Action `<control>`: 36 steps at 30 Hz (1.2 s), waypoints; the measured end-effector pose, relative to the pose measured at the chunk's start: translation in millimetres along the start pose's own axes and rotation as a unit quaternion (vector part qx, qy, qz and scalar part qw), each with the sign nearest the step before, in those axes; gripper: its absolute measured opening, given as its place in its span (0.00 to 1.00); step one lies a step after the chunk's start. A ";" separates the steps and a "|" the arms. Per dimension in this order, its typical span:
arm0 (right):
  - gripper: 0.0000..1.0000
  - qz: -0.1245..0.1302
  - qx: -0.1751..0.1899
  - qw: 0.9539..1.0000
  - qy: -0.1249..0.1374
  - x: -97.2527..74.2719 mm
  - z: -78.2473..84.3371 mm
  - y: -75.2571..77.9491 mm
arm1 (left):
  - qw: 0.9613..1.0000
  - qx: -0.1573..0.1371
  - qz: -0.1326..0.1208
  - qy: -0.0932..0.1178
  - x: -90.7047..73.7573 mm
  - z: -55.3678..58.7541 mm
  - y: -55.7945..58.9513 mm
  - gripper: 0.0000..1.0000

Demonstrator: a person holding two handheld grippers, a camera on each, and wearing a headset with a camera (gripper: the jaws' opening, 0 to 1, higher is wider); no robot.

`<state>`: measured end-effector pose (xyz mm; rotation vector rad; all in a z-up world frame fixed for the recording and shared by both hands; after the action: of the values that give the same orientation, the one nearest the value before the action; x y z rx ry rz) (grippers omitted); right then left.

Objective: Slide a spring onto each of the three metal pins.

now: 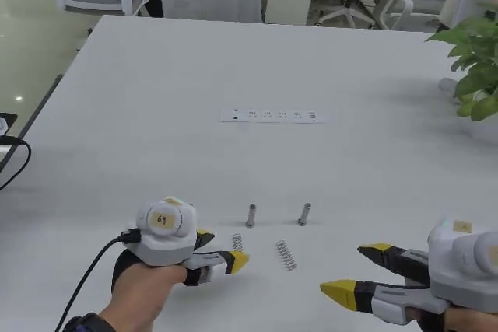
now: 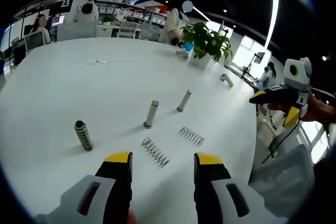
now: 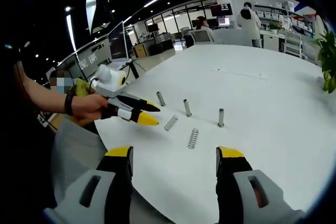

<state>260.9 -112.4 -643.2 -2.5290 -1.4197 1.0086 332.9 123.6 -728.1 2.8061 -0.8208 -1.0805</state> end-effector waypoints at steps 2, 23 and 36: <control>0.62 0.000 0.000 1.000 -0.004 -0.1 0.9 0.1 | 1.000 -0.006 -0.002 -0.006 3.3 2.8 1.2 0.40; 0.62 -0.004 0.009 1.000 -0.008 -1.8 6.9 -0.3 | 0.999 0.021 -0.028 -0.021 29.7 13.2 7.5 0.25; 0.62 -0.004 0.009 1.000 -0.008 -2.7 6.5 -0.4 | 0.997 0.052 -0.049 -0.029 32.0 13.3 -2.1 0.06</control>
<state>256.0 -115.8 -646.7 -2.5072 -1.4162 1.0383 345.4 112.0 -758.4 2.9421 -0.7746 -1.1696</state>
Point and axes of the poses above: the centre of the closed fingertips' face, and the gripper's own axes: x roughly forward along the fingers, y roughly to its right, z roughly out of its underside, the point moved 7 cm from there along -x, roughly backward along the fingers, and after that the axes turned 10 degrees about -z, right-handed, at the moved point
